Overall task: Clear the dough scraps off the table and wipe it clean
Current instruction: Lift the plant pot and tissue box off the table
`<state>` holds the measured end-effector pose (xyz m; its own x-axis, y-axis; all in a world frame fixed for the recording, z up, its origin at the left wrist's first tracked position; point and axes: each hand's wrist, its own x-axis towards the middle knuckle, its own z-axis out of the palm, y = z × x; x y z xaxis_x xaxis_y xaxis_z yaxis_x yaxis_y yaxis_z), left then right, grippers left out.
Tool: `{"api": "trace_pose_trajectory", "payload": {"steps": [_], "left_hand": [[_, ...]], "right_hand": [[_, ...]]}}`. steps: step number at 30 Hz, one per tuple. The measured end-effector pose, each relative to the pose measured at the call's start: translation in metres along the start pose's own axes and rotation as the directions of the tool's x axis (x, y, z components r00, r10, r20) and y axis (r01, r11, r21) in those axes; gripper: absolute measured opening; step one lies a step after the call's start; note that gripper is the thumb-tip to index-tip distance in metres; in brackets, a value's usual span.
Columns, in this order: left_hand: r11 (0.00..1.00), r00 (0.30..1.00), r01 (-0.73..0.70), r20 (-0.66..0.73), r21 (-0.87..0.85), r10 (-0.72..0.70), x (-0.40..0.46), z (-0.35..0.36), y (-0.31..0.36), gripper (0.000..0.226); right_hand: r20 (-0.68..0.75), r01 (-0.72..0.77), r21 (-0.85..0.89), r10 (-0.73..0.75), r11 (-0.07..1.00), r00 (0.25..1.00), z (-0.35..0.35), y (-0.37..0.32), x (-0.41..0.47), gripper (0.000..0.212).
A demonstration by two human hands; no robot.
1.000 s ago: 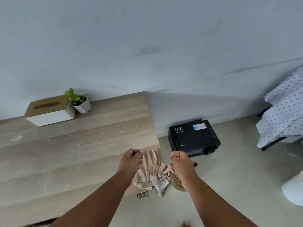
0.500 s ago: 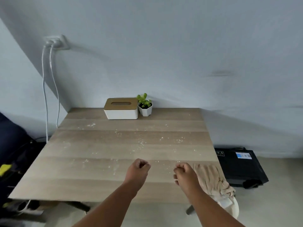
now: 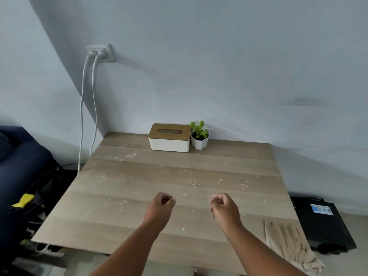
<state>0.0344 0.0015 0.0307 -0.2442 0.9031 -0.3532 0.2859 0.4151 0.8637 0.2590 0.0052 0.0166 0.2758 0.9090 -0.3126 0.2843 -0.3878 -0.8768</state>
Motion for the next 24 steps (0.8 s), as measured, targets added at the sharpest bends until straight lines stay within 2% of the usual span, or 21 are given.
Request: {"api": "trace_pose_trajectory", "payload": {"steps": [5,9,11,15,24], "left_hand": [[0.988,0.995,-0.059,-0.071,0.143,0.069,0.05,-0.019,0.015,0.007],[0.958,0.991,-0.087,-0.072,0.274,0.111,0.095,-0.034,0.033,0.009],[0.913,0.986,-0.136,-0.041,0.386,0.164,0.121,-0.037,0.043,0.011],[0.741,0.949,-0.287,0.073,0.607,0.308,0.172,-0.037,0.067,0.021],[0.649,0.9,-0.404,0.151,0.645,0.409,0.25,-0.02,0.109,0.031]], "right_hand": [[0.017,0.053,-0.043,-0.053,0.998,0.998,0.028,-0.012,0.054,0.013],[0.047,0.054,-0.064,-0.051,0.997,0.998,0.049,-0.026,0.099,0.026],[0.062,0.059,-0.055,-0.055,0.997,0.997,0.058,-0.031,0.12,0.033],[0.087,0.053,-0.027,-0.05,0.998,0.995,0.07,-0.044,0.156,0.041],[-0.013,0.04,0.046,-0.039,0.998,0.999,0.075,-0.059,0.223,0.057]]}}
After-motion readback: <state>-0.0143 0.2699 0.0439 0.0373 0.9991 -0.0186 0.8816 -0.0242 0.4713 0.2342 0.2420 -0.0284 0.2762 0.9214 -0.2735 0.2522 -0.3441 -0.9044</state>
